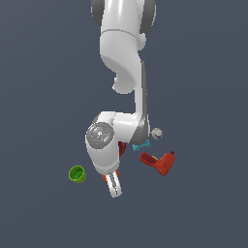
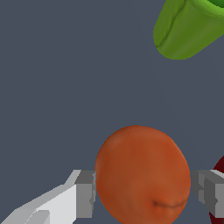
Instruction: Pick up a designated object from a clutter of objects.
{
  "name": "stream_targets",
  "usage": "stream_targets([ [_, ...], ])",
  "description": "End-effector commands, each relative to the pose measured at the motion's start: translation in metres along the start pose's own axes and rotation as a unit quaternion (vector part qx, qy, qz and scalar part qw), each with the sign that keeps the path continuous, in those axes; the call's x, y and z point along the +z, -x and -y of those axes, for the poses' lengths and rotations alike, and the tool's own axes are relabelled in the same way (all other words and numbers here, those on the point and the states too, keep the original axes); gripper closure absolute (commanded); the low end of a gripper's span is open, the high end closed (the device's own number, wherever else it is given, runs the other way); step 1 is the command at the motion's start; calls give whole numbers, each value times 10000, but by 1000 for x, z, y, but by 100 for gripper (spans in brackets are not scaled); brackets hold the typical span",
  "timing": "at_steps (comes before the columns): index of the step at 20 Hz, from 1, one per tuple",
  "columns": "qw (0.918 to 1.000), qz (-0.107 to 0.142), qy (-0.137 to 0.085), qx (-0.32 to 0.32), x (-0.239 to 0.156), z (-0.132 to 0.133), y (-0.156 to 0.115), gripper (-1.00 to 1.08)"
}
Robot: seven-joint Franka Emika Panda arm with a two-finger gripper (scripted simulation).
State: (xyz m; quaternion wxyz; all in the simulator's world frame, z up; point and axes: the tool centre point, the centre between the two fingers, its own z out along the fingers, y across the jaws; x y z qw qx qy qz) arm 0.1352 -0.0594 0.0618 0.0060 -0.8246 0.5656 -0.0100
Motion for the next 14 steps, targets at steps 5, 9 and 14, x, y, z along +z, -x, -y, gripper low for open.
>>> stream_targets([
  [5, 10000, -2, -4, 1, -13, -1, 3, 108],
  [9, 10000, 3, 4, 1, -32, -3, 9, 108],
  [14, 10000, 10, 17, 1, -70, -6, 19, 108],
])
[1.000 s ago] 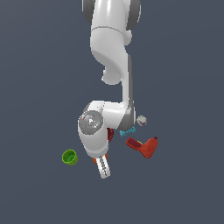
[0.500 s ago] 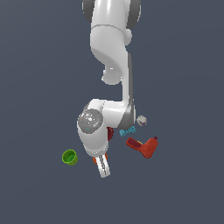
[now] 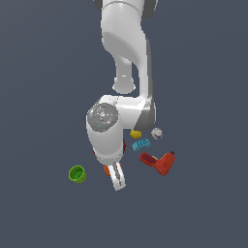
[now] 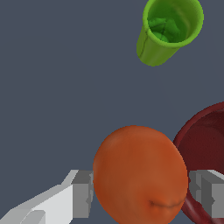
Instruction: Pick up a designated object from a clutter of objects.
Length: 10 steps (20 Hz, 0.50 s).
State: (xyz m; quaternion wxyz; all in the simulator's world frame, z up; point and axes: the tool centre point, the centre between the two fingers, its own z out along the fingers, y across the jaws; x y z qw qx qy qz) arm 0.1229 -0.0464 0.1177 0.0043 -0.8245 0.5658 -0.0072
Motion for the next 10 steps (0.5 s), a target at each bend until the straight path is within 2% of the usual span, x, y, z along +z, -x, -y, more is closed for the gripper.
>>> stream_targets([
  [1, 10000, -2, -9, -1, -24, -1, 6, 108],
  [10, 10000, 11, 29, -2, -124, -9, 33, 108],
])
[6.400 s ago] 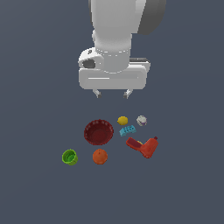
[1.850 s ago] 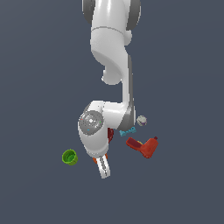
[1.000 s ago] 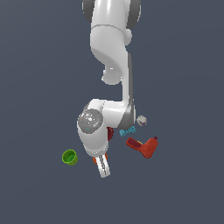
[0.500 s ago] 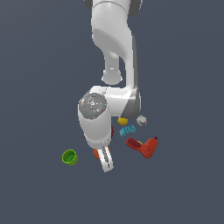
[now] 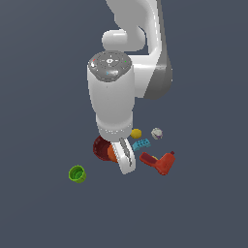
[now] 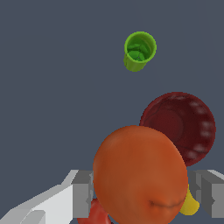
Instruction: Pick up a designated object from a clutter of objects.
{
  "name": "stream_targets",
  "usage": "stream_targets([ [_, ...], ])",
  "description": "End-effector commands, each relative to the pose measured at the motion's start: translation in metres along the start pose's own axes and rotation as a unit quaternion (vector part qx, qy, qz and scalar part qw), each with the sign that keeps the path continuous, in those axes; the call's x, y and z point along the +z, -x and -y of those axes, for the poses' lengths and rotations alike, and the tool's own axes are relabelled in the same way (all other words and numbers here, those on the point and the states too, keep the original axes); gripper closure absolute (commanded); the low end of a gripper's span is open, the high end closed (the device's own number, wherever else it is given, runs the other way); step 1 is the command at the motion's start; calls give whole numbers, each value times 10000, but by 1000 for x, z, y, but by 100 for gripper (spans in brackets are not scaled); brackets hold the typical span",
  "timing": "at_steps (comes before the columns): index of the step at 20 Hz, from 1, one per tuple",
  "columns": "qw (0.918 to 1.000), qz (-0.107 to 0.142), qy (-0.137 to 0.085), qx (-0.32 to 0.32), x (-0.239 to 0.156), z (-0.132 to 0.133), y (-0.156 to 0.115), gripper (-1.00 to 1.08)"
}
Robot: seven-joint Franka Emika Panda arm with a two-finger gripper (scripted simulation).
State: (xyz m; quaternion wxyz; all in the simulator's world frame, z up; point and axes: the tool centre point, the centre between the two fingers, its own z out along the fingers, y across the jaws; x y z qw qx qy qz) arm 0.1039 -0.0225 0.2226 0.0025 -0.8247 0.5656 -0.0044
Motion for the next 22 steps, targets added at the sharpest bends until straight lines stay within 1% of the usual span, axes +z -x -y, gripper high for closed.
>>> stream_targets([
  [1, 10000, -1, 3, 1, -30, -2, 8, 108],
  [6, 10000, 5, 21, -1, -82, -5, 21, 108],
  [11, 10000, 12, 35, -3, -121, -6, 31, 108],
  [17, 10000, 17, 42, -6, -147, -6, 38, 108],
  [22, 10000, 20, 45, -8, -154, -6, 40, 108],
])
